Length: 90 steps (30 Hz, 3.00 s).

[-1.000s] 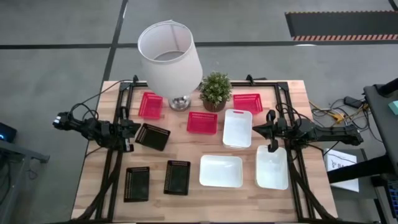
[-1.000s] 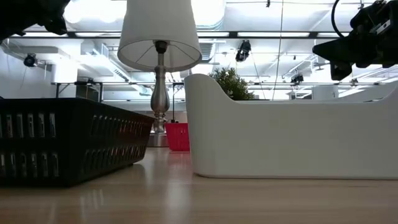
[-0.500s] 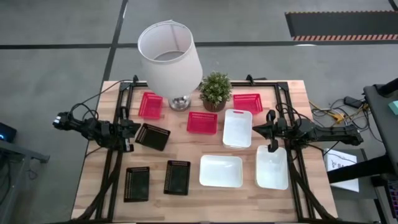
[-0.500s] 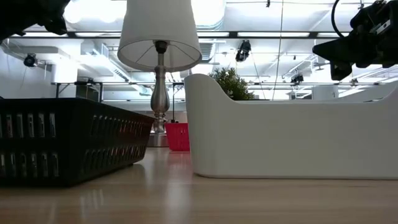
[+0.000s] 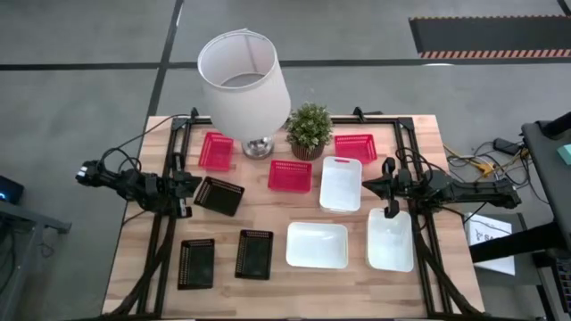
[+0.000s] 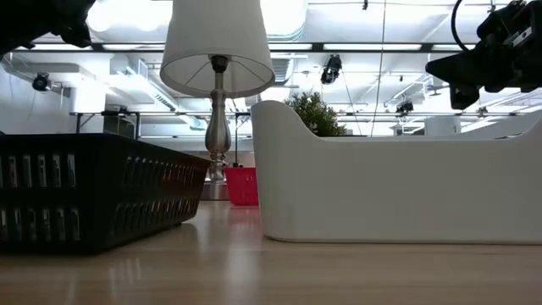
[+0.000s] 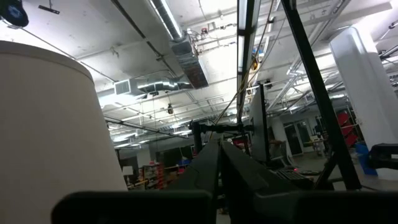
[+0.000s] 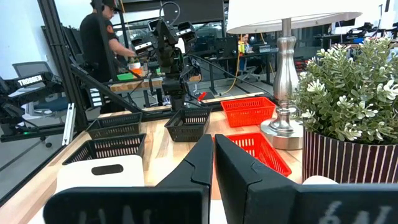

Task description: Stack baskets by color

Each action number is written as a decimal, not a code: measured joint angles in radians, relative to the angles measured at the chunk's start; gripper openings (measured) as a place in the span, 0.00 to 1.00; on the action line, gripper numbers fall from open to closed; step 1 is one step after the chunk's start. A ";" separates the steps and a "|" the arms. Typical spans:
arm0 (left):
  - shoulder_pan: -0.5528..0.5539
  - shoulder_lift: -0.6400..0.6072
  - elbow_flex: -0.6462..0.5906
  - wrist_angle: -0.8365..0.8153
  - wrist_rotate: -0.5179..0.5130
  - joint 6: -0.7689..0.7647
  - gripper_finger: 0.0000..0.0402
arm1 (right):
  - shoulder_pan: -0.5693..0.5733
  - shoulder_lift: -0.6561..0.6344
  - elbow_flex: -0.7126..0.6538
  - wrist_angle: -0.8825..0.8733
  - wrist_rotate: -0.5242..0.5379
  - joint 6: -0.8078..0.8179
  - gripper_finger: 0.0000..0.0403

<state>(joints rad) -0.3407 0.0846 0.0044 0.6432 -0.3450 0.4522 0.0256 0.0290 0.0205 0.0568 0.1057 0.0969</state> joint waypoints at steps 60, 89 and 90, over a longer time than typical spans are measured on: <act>-0.001 0.197 0.000 0.193 0.346 -0.420 0.00 | 0.000 0.000 0.000 0.130 0.000 0.164 0.02; 0.001 0.590 0.239 0.386 0.136 -0.259 0.00 | 0.001 0.424 0.096 0.511 0.080 -0.013 0.02; 0.000 0.609 0.247 0.372 0.119 -0.235 0.00 | 0.001 0.444 0.108 0.514 0.080 -0.027 0.02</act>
<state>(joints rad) -0.3402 0.6934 0.2516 1.0151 -0.2256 0.2172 0.0264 0.4734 0.1288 0.5707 0.1859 0.0697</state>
